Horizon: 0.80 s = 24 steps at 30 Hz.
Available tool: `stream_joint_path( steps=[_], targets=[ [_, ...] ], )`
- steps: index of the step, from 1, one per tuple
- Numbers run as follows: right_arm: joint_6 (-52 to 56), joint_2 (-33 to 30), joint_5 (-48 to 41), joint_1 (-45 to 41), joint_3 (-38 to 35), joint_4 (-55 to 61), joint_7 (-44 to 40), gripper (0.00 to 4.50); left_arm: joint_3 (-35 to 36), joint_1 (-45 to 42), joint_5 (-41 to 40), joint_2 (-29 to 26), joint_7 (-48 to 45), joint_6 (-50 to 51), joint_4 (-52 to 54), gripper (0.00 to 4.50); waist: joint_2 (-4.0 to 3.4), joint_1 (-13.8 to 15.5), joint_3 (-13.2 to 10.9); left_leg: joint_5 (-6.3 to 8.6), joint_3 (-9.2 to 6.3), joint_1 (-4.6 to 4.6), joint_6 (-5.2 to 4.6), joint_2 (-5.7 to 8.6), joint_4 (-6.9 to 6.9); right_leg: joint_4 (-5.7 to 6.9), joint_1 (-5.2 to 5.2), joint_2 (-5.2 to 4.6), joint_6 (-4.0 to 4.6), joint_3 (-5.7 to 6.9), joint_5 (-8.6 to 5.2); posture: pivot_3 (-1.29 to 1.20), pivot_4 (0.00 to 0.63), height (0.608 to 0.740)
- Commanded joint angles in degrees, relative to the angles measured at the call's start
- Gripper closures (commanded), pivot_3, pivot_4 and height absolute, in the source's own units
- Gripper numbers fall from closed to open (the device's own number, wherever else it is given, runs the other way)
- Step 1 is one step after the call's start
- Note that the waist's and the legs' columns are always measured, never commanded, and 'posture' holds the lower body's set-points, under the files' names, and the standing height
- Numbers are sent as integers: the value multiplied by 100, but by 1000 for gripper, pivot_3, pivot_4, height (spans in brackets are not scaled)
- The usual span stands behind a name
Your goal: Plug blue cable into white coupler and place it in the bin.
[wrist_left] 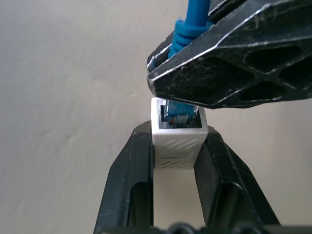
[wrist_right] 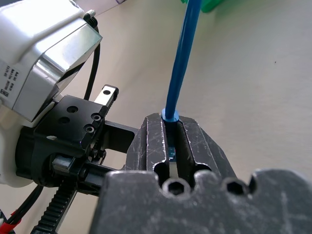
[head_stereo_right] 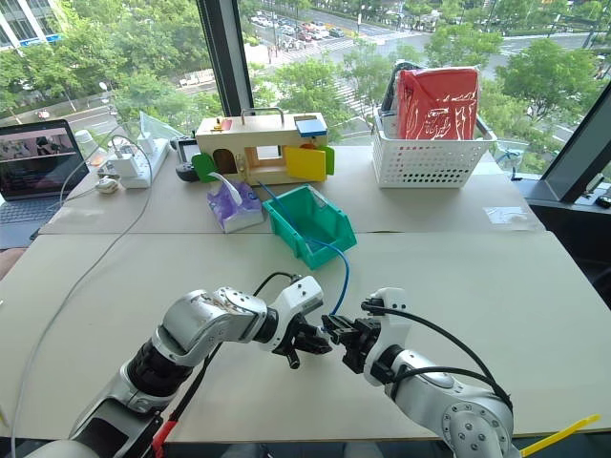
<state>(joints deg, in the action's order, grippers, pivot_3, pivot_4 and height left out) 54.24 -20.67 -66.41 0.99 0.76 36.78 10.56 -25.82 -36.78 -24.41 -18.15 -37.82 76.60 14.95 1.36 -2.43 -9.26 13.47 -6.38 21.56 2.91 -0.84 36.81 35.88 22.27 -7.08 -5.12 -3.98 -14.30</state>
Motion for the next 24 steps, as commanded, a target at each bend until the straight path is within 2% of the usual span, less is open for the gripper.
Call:
stream_joint_path(
  steps=[1,6,14,16,18,24],
  targets=[
    [553,-94,90,152,579,-237,-99,4500,57,2,-181,154,3,-68,206,3835,0,0,0,0,0,0,0,0,0,0,0,0,0,0,0,0,150,740],
    [319,-209,248,-114,350,-162,-235,4500,150,10,-209,138,-12,-197,155,3835,1,-1,-1,0,0,2,0,0,0,-1,1,0,-2,0,-1,0,150,740],
    [-23,-66,490,-258,89,-147,-474,4500,114,-159,-26,-324,-515,-1112,-197,3835,0,-9,-4,0,0,12,0,0,0,1,11,0,2,0,1,0,150,740],
    [-25,-92,518,-265,10,-104,-486,4500,181,-181,-33,-345,-595,-1297,-281,2836,1,-3,-4,0,0,15,0,0,0,0,13,0,2,0,1,0,150,740],
    [-82,-102,489,-301,-146,-91,-514,4500,500,-235,-276,-201,-721,-1408,-343,2327,1,7,-8,0,0,20,1,0,0,1,17,0,2,0,1,0,150,740],
    [-152,-125,185,-526,-654,-151,-576,4500,913,-355,-390,-216,-907,-1756,-436,158,0,-14,-9,0,0,49,1,1,0,1,44,0,19,0,12,0,150,740]
  ],
)
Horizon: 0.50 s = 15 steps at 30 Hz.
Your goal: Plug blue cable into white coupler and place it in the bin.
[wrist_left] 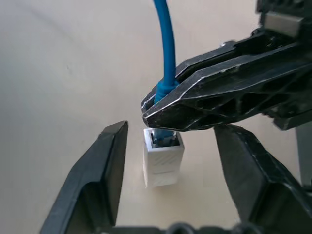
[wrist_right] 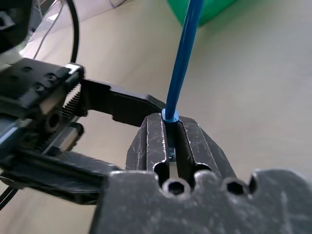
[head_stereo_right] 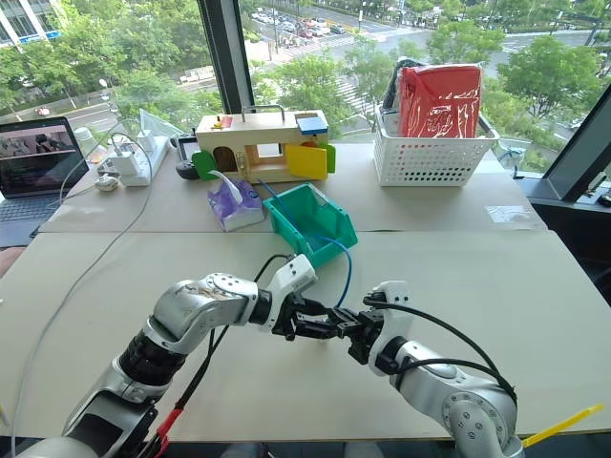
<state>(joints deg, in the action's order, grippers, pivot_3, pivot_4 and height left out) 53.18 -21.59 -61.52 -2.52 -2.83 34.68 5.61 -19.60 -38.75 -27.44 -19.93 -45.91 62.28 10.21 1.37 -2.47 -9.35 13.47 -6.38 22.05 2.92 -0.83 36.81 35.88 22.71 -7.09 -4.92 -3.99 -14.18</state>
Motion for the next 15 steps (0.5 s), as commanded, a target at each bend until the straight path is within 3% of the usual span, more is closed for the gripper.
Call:
stream_joint_path(
  steps=[1,8,13,15],
  targets=[
    [-47,-48,-407,-223,-415,20,-74,4500,349,-167,-34,-68,-68,-406,9,71,0,-11,-1,0,0,4,0,0,0,1,5,0,1,0,1,0,150,740],
    [83,-872,-1104,-1374,-1200,-745,-405,4500,975,-17,-105,-931,-358,-670,-10,71,-5,-16,-12,-1,2,22,1,0,1,17,35,0,5,-3,3,0,150,740],
    [150,-1253,-688,-2461,-918,-1524,-1040,4500,1142,132,-111,-1298,-397,-653,4,71,-7,-22,-20,-1,2,23,1,-1,1,16,36,1,5,-3,3,0,150,740],
    [-2,-1331,-27,-3137,-380,-2101,-1600,4500,1247,302,-82,-1368,-268,-677,54,71,-7,-7,-21,-1,1,28,1,0,-1,12,37,1,4,-2,2,0,150,740]
  ],
)
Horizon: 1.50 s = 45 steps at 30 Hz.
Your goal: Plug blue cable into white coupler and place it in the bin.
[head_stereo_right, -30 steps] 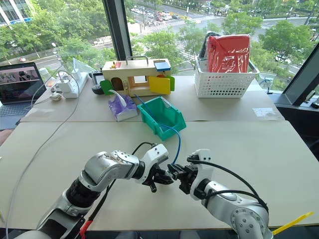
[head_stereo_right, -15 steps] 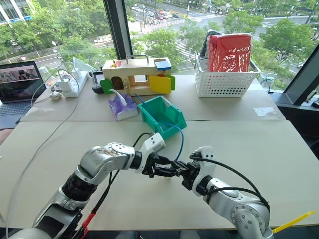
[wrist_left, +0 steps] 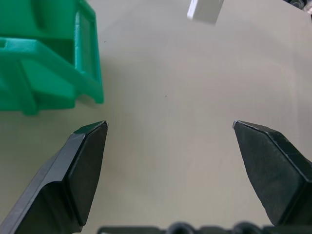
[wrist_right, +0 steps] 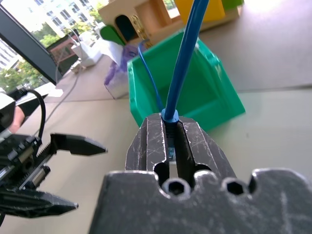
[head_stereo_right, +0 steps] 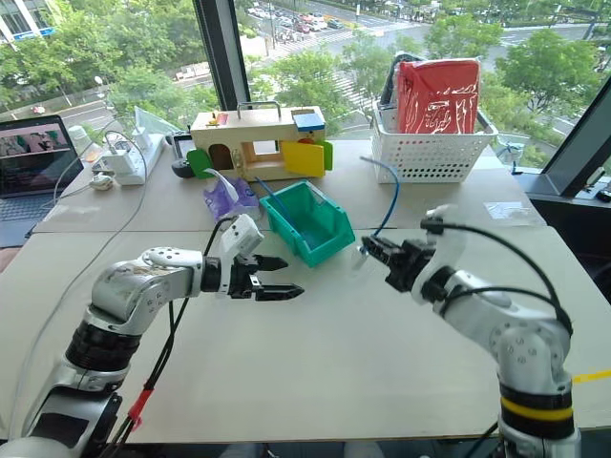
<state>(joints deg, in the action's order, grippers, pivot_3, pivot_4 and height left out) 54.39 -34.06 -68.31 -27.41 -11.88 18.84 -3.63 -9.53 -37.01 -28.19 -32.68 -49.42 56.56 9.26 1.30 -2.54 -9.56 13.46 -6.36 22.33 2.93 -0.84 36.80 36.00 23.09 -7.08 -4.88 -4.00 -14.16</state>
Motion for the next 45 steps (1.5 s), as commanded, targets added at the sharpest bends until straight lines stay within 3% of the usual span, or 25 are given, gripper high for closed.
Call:
stream_joint_path(
  steps=[1,7,12,19,20,22,25,26,29,31,33,37,40,45],
  targets=[
    [-282,-118,1084,-1014,873,-851,-1029,4500,278,234,24,-133,149,-122,196,71,-3,-18,-3,0,1,1,0,0,3,-1,0,0,0,0,0,0,150,740],
    [-2017,347,3440,-2793,2237,-3597,-2703,4500,372,869,78,-256,517,-89,721,71,-4,-135,-12,-2,3,4,2,0,-1,4,12,0,0,-1,1,0,150,740],
    [-3274,1046,4461,-3710,2369,-5755,-3370,4500,523,1273,54,-285,810,30,1120,71,-5,-136,-14,-6,2,10,10,-1,-1,2,14,-1,1,-1,2,0,150,740],
    [-4083,1750,5032,-4321,2026,-7517,-3711,4500,813,1591,-118,-230,1177,324,1585,71,-11,-163,-19,-12,1,7,21,-1,-5,10,18,-1,2,0,2,0,150,740],
    [-4134,1800,5086,-4371,1965,-7655,-3748,3556,842,1598,-129,-231,1221,337,1608,0,-11,-165,-19,-13,1,7,23,-1,-5,11,18,-1,2,0,3,0,150,740],
    [-4170,1867,5129,-4461,1839,-7761,-3829,3043,939,1637,-173,-252,1271,353,1659,0,-11,-165,-19,-14,1,5,25,0,-5,13,18,-1,3,-1,3,0,150,740],
    [-4080,1831,5087,-4640,1556,-7559,-3912,1842,1268,1550,-251,-89,1428,146,1601,0,-15,-166,-22,-15,0,5,27,-1,-5,16,18,-1,3,0,3,0,150,740],
    [-4031,1812,5062,-4681,1473,-7468,-3929,1690,1367,1508,-274,-28,1467,83,1567,0,-17,-165,-25,-16,0,5,28,0,-5,16,18,-1,3,0,3,0,150,740],
    [-3791,1713,4934,-4767,1184,-7093,-3981,505,1593,1379,-232,84,1544,-179,1396,0,-17,-162,-27,-19,0,5,33,-1,-5,16,19,-1,3,0,3,0,150,740],
    [-3435,1573,4763,-4735,953,-6590,-4040,35,1743,1301,-240,122,1537,-355,1236,0,-17,-159,-27,-19,-1,4,33,0,-5,16,19,-1,3,0,3,0,150,740],
    [-3024,1385,4595,-4608,767,-5952,-4093,35,1792,1258,-172,99,1469,-601,1088,0,-17,-155,-27,-19,-1,6,33,0,-5,16,18,-1,3,0,3,0,150,740],
    [-2104,494,4268,-3569,705,-3982,-4623,35,1754,1419,253,20,1298,-1728,879,0,-16,-93,-26,-18,-2,10,33,0,-8,15,16,-1,3,2,4,0,150,740],
    [-2154,65,4200,-2625,472,-3071,-4644,35,1948,1673,423,129,1254,-2645,733,0,-15,-57,-26,-13,-1,10,27,0,-8,8,9,-2,2,3,4,0,150,740],
    [-2383,-418,4113,-1003,-48,-2028,-4675,35,2427,2030,106,308,1243,-2967,541,0,-16,-83,-27,-12,4,11,24,-1,-6,7,19,-3,2,1,4,0,150,740]
  ],
)
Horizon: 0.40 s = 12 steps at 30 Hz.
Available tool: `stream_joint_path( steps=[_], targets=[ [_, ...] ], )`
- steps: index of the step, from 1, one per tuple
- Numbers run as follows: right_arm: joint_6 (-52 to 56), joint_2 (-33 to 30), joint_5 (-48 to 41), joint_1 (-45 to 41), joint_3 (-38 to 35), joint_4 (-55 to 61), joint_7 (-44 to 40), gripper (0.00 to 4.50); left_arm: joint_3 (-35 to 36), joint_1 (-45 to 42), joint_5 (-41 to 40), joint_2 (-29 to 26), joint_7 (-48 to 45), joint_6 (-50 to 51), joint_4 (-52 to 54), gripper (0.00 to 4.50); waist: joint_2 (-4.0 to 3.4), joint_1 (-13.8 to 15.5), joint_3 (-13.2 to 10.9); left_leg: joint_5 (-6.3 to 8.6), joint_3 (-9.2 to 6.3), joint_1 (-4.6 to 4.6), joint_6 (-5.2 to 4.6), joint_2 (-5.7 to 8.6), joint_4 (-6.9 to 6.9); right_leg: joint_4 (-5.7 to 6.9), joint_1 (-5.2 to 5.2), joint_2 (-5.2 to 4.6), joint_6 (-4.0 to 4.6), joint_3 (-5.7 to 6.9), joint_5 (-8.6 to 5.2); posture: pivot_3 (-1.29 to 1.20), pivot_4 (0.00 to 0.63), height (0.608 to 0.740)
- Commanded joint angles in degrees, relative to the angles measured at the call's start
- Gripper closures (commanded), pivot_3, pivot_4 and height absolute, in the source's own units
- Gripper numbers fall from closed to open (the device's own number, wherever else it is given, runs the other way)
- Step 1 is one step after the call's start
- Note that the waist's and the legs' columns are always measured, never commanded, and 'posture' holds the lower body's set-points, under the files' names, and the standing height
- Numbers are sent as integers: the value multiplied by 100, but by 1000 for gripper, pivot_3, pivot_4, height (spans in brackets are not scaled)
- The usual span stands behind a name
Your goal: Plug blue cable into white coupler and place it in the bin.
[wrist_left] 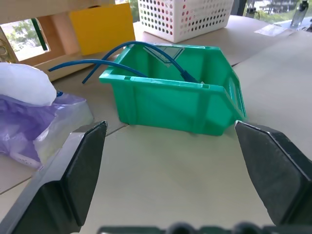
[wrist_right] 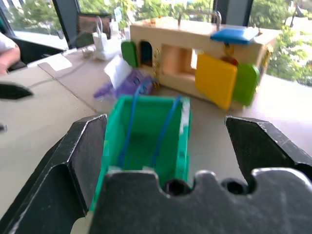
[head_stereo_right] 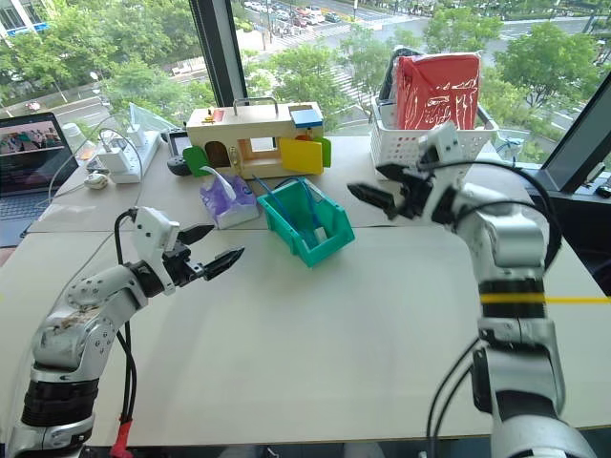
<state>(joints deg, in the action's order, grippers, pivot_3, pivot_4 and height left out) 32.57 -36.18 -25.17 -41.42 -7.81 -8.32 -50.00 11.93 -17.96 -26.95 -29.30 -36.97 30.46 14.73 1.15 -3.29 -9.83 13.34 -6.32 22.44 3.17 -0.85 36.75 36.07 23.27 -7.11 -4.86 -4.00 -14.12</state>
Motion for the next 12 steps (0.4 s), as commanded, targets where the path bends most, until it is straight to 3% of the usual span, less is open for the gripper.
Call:
stream_joint_path(
  steps=[1,6,12],
  targets=[
    [-286,-334,-82,792,-425,810,-95,35,202,287,225,-90,18,-557,-149,0,0,-19,0,0,0,-1,0,0,2,2,-1,0,0,-1,0,0,150,740],
    [-899,-429,220,1808,-330,1041,-120,35,57,606,499,5,100,-959,-483,0,0,-38,0,0,4,-16,-1,1,7,2,-18,0,-1,-4,0,0,150,740],
    [-1052,-256,304,1875,-379,892,224,35,60,382,347,34,183,-491,-605,0,1,-33,0,-1,2,-16,2,1,12,7,-18,0,1,-4,7,0,150,740]
  ],
)
